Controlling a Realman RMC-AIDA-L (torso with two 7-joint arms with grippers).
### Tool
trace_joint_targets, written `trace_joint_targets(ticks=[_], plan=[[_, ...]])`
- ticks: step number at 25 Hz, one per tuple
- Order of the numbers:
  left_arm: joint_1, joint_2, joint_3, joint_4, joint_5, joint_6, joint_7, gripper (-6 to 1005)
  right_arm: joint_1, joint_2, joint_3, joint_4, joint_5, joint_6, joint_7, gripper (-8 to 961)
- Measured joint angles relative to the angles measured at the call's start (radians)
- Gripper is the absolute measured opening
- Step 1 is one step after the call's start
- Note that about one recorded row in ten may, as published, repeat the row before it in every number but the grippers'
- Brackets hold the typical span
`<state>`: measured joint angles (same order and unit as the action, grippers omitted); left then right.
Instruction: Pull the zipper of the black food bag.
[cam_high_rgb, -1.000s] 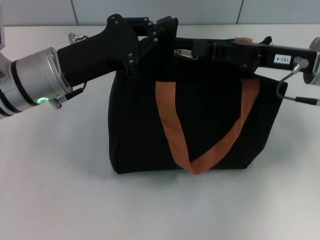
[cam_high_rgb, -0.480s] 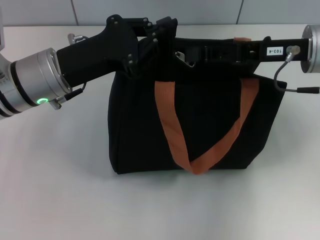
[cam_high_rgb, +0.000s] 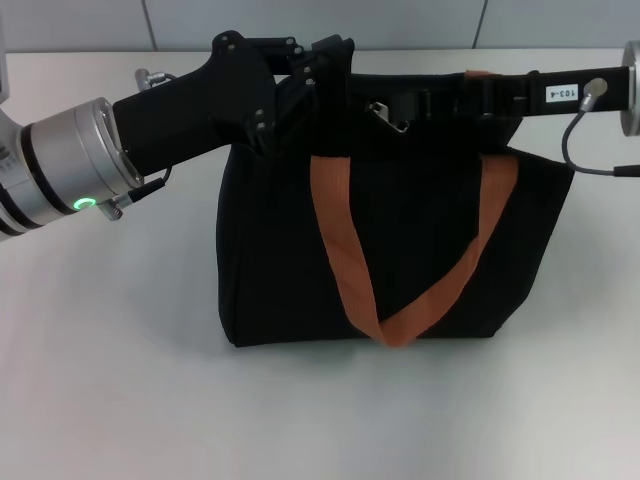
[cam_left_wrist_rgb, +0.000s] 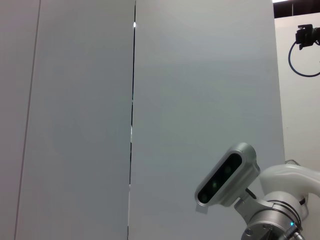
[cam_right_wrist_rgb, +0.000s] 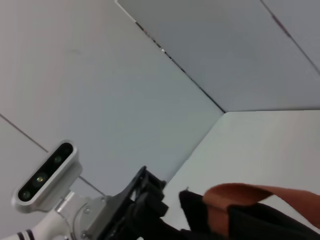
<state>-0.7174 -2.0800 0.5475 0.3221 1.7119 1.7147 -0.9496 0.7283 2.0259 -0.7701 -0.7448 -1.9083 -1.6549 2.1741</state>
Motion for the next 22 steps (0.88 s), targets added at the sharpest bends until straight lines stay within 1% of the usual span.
trace_joint_targets(ticks=[7,16,17,18,22], plan=[[0.001,0.0,-0.001,0.0,0.0,0.0,0.0,36,-0.043,-0.001,0.009,-0.053,0.0,-0.01,0.023,1],[-0.004,0.0,0.0,0.0,0.0,0.0,0.001,36,-0.03,-0.001,0.011,-0.088,0.017,-0.053,0.048,1],[-0.004,0.0,0.0,0.0,0.0,0.0,0.001,36,-0.026,-0.002,0.012,-0.095,0.047,-0.083,0.051,1],[-0.005,0.0,0.0,0.0,0.0,0.0,0.001,36,-0.026,-0.002,0.012,-0.095,0.047,-0.083,0.051,1],[-0.005,0.001,-0.001,0.0,0.0,0.0,0.002,36,-0.021,-0.009,0.012,-0.095,0.124,-0.148,0.058,1]])
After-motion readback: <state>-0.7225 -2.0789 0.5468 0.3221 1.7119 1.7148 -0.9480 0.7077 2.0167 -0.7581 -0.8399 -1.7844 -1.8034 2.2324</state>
